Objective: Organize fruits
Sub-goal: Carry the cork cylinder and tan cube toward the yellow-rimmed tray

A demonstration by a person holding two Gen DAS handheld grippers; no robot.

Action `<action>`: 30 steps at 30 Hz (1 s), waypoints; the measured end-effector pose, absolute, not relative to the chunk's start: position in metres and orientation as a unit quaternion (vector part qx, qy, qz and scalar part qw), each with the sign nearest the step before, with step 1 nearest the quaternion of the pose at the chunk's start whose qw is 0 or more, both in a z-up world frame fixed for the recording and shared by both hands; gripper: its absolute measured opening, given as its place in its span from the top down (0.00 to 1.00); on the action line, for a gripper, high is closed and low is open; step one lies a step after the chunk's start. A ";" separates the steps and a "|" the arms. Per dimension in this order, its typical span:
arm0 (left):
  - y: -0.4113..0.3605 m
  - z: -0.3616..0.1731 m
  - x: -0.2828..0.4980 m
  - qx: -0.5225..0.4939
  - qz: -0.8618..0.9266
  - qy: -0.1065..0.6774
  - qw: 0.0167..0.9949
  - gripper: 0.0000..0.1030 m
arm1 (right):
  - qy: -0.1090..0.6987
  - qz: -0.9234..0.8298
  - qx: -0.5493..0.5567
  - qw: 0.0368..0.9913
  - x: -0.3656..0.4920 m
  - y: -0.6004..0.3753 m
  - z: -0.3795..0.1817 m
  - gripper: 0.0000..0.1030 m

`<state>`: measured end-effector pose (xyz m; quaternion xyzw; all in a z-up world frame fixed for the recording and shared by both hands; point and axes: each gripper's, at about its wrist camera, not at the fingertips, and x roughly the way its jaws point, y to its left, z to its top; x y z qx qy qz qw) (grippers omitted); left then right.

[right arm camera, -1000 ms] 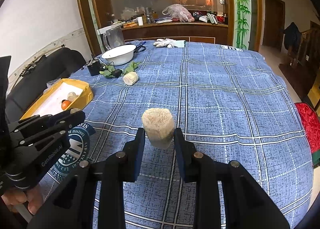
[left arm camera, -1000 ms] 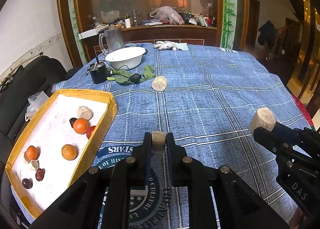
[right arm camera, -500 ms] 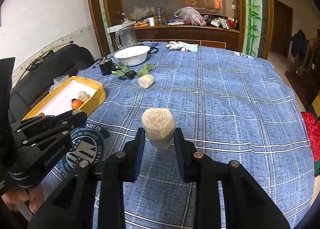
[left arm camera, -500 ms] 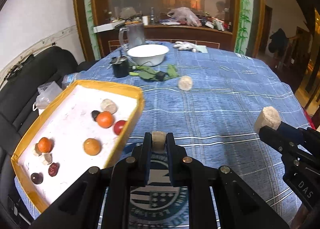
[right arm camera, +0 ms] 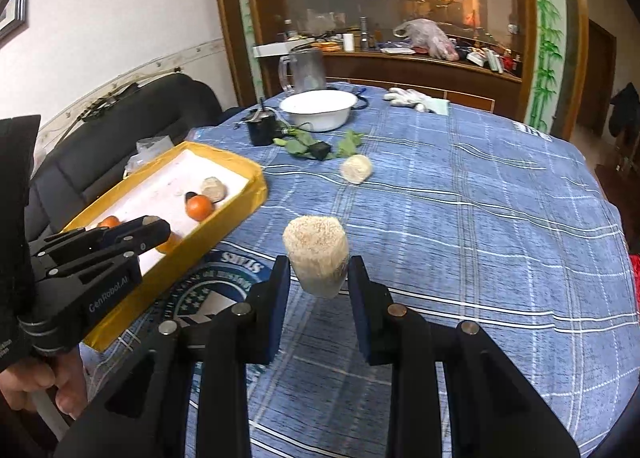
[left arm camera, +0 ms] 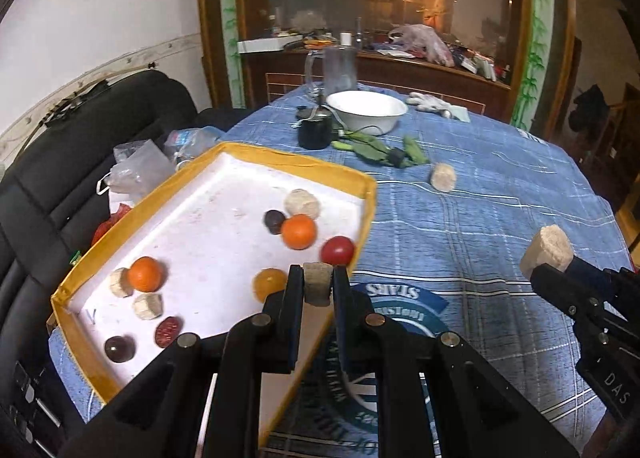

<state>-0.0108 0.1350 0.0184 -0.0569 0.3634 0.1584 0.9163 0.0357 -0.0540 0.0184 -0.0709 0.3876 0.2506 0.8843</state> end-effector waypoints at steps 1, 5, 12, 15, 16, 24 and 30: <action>0.138 0.018 -0.012 -0.058 0.161 0.364 0.915 0.88 | 0.387 0.253 -0.072 0.884 0.035 -0.051 0.018 0.70; 0.153 0.017 -0.015 -0.066 0.175 0.366 0.911 0.88 | 0.385 0.266 -0.076 0.880 0.034 -0.037 0.020 0.69; 0.179 0.017 -0.019 -0.079 0.203 0.368 0.904 0.88 | 0.383 0.290 -0.083 0.873 0.033 -0.012 0.020 0.69; 0.189 0.017 -0.020 -0.082 0.218 0.366 0.901 0.88 | 0.383 0.302 -0.087 0.869 0.033 0.002 0.020 0.69; 0.193 0.017 -0.020 -0.083 0.224 0.365 0.900 0.88 | 0.382 0.306 -0.089 0.867 0.033 0.007 0.020 0.69; 0.215 0.009 -0.018 -0.093 0.250 0.373 0.889 0.88 | 0.375 0.330 -0.095 0.861 0.033 0.042 0.024 0.69; 0.231 0.004 -0.019 -0.098 0.264 0.378 0.882 0.88 | 0.375 0.346 -0.096 0.855 0.037 0.069 0.024 0.69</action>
